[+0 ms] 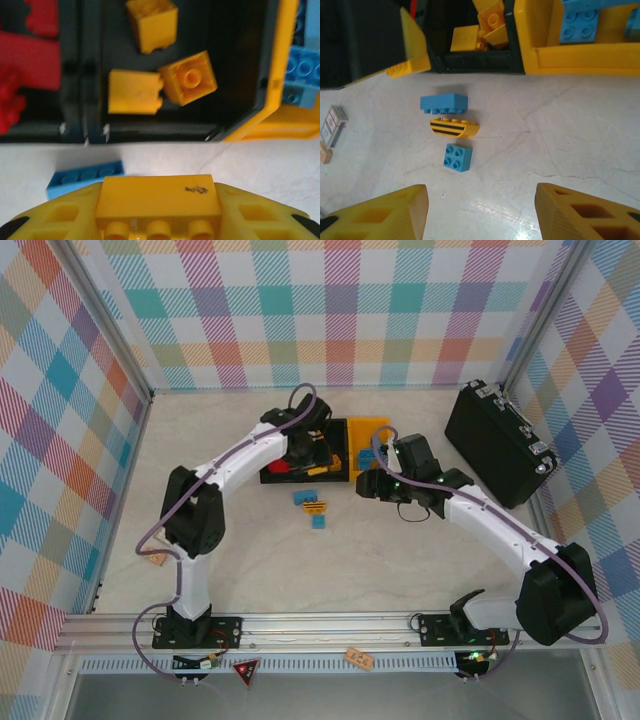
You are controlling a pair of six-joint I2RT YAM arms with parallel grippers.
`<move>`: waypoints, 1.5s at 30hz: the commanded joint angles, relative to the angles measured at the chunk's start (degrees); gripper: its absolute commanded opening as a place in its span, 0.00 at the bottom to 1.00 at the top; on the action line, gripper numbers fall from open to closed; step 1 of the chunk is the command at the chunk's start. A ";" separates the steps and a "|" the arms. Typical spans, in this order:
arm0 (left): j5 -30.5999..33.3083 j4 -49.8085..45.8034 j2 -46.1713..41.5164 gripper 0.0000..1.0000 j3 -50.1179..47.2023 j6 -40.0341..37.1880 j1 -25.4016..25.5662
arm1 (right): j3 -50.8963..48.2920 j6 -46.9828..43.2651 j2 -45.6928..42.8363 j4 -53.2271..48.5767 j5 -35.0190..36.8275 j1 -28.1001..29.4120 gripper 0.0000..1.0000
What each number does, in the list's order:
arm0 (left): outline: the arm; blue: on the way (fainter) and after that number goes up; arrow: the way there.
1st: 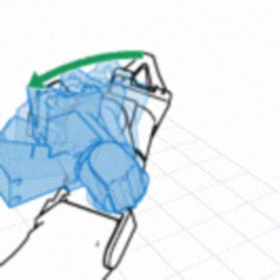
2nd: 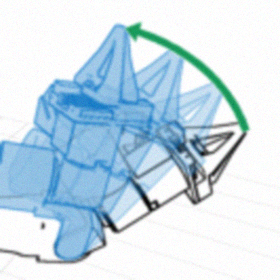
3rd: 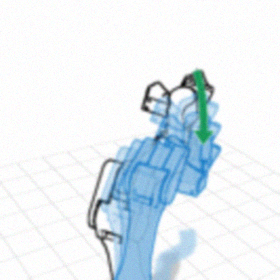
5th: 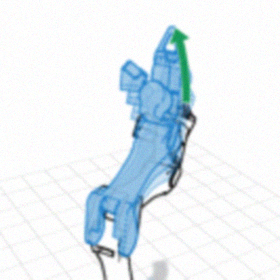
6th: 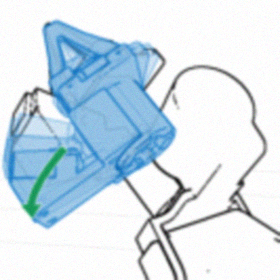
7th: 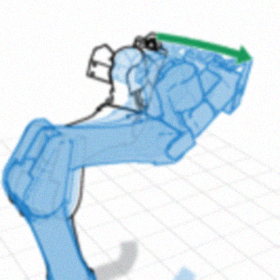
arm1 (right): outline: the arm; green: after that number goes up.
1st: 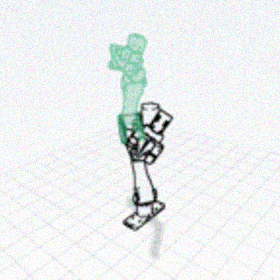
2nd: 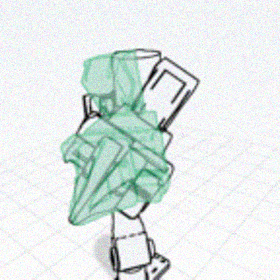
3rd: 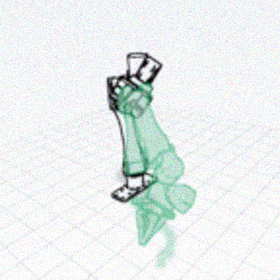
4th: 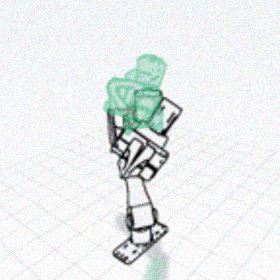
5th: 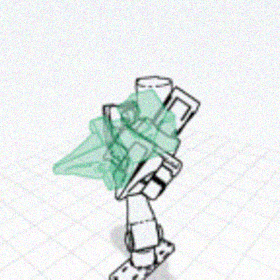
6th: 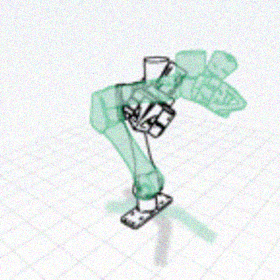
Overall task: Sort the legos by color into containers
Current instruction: Place the lego in the container.
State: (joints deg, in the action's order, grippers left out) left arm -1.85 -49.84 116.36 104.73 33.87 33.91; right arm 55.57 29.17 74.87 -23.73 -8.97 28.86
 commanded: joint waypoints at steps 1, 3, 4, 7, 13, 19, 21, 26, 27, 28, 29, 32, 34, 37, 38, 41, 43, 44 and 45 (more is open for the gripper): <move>1.48 -4.32 4.39 0.42 7.93 -3.43 -0.45 | 2.61 0.81 1.18 -0.96 0.89 -0.71 0.59; 2.08 -5.72 7.17 0.42 12.44 -4.50 -0.51 | 2.74 0.92 1.07 -1.09 1.19 -0.83 0.59; 2.44 -6.40 8.61 0.42 14.76 -4.97 -0.59 | 2.70 1.06 0.94 -1.12 1.48 -0.91 0.59; 3.30 -8.34 12.45 0.42 20.75 -5.93 -1.10 | 2.61 1.21 0.80 -1.15 1.58 -1.25 0.59; 4.97 -10.40 18.21 0.42 29.30 -7.44 -2.30 | 2.26 1.63 0.55 -1.39 1.83 -1.35 0.59; 5.76 -11.64 22.49 0.42 35.07 -8.19 -3.06 | 2.08 1.77 0.63 -1.19 1.77 -1.38 0.59; 5.36 -11.16 23.39 0.42 35.82 -8.33 -3.15 | 2.00 1.79 0.63 -1.13 1.85 -1.43 0.59; 4.65 -10.80 25.38 0.47 38.20 -8.30 -3.17 | 1.82 2.03 0.63 -1.15 1.84 -1.44 0.59; 4.68 -10.67 25.51 0.50 38.50 -8.30 -3.17 | 1.73 2.09 0.63 -1.12 1.85 -1.44 0.59; 4.83 -10.65 25.58 0.53 38.65 -8.31 -3.15 | 1.73 2.12 0.63 -1.02 1.85 -1.40 0.59; 5.16 -10.62 25.49 0.57 38.81 -8.29 -3.21 | 1.75 2.12 0.63 -1.06 1.77 -1.44 0.59; 5.55 -10.36 24.89 0.64 38.87 -8.39 -3.15 | 1.56 2.29 0.72 -0.85 1.64 -1.42 0.59; 5.62 -10.36 24.39 0.67 38.88 -8.47 -3.15 | 1.48 2.40 0.80 -0.72 1.50 -1.42 0.59; 5.24 -10.29 23.27 0.67 38.48 -8.40 -3.17 | 1.38 2.47 0.82 -0.30 1.28 -1.44 0.59; 4.92 -10.08 22.63 0.66 38.19 -8.31 -3.08 | 1.31 2.47 0.80 -0.19 1.16 -1.45 0.59; 3.89 -9.09 19.64 0.66 35.50 -8.40 -2.73 | 1.21 2.21 0.89 -0.03 0.56 -1.44 0.59; 3.58 -7.65 16.84 0.66 32.13 -8.64 -2.47 | 1.12 1.96 0.83 -0.30 0.28 -1.44 0.59; 3.37 -6.96 15.17 0.66 30.02 -8.66 -2.28 | 1.08 1.77 0.84 -0.35 0.19 -1.44 0.59; 3.05 -6.15 13.45 0.66 27.83 -8.87 -2.19 | 1.03 1.62 0.85 -0.44 -0.10 -1.44 0.59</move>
State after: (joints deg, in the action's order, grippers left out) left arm 2.39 -57.63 137.29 135.74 25.87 31.35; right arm 56.80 30.89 75.66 -24.47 -7.86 27.73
